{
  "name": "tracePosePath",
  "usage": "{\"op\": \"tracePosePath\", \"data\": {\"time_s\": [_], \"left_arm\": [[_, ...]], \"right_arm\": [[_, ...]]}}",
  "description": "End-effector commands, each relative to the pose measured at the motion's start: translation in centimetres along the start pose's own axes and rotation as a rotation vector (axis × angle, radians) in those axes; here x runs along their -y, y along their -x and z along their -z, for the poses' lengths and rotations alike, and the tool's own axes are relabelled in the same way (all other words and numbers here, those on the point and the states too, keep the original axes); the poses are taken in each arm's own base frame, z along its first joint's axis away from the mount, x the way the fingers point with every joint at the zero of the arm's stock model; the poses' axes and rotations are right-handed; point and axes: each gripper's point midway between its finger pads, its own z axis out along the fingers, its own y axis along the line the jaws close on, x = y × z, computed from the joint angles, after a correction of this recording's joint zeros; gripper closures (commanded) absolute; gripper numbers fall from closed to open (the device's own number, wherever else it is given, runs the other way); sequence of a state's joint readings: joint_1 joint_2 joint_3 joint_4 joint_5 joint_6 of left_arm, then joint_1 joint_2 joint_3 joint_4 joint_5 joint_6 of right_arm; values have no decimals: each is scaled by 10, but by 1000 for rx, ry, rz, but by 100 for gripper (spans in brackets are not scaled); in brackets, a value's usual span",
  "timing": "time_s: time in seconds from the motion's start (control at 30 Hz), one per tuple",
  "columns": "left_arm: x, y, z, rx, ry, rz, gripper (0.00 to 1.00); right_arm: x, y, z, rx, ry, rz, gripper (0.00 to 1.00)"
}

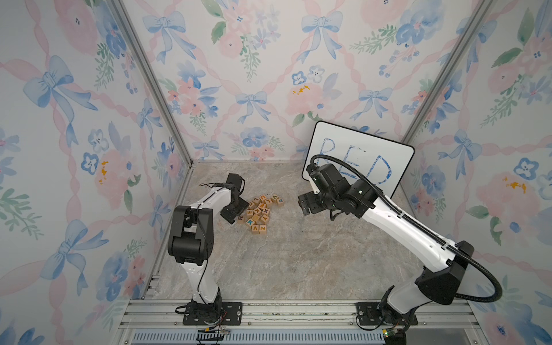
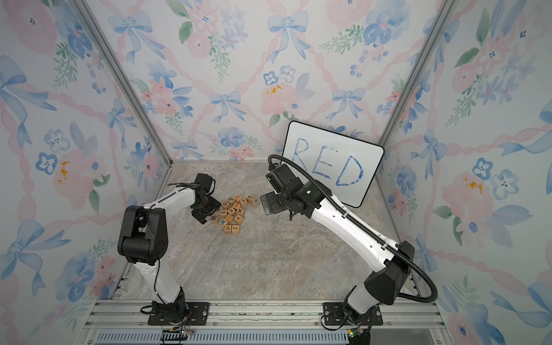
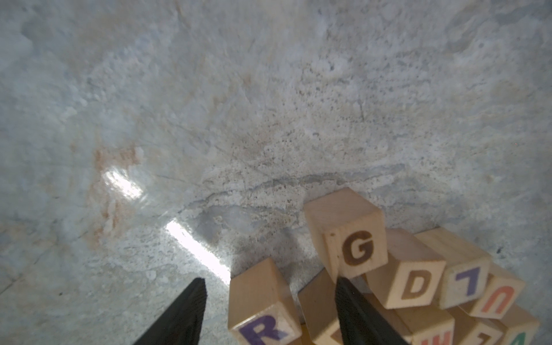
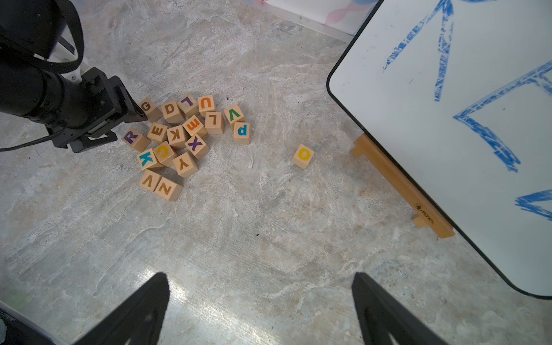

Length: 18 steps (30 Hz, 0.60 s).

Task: Assemble the uppercase word "red" with letter blocks
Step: Adjust the letter block at the center of the board, then pick up the letter block from the center of the board.

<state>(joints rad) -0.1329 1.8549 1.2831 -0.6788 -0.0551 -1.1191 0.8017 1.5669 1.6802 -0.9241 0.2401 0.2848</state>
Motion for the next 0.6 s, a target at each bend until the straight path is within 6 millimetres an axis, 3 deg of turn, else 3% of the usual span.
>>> {"op": "tracePosePath", "data": {"time_s": [0.0,0.13,0.4,0.57], "left_arm": [[1,0,15,28,-10,-28,29],[-4,-4,19,39,-7,-11,31],[-19,-20,7,-18,25,61,35],[-12,-16,3,-13,29,66,31]], "right_arm": [[7,-3,4,-5,-14,1,3],[6,-2,2,-8,-13,2,3],[6,-3,-4,-23,-15,8,3],[7,-5,-7,-32,-21,7,3]]}}
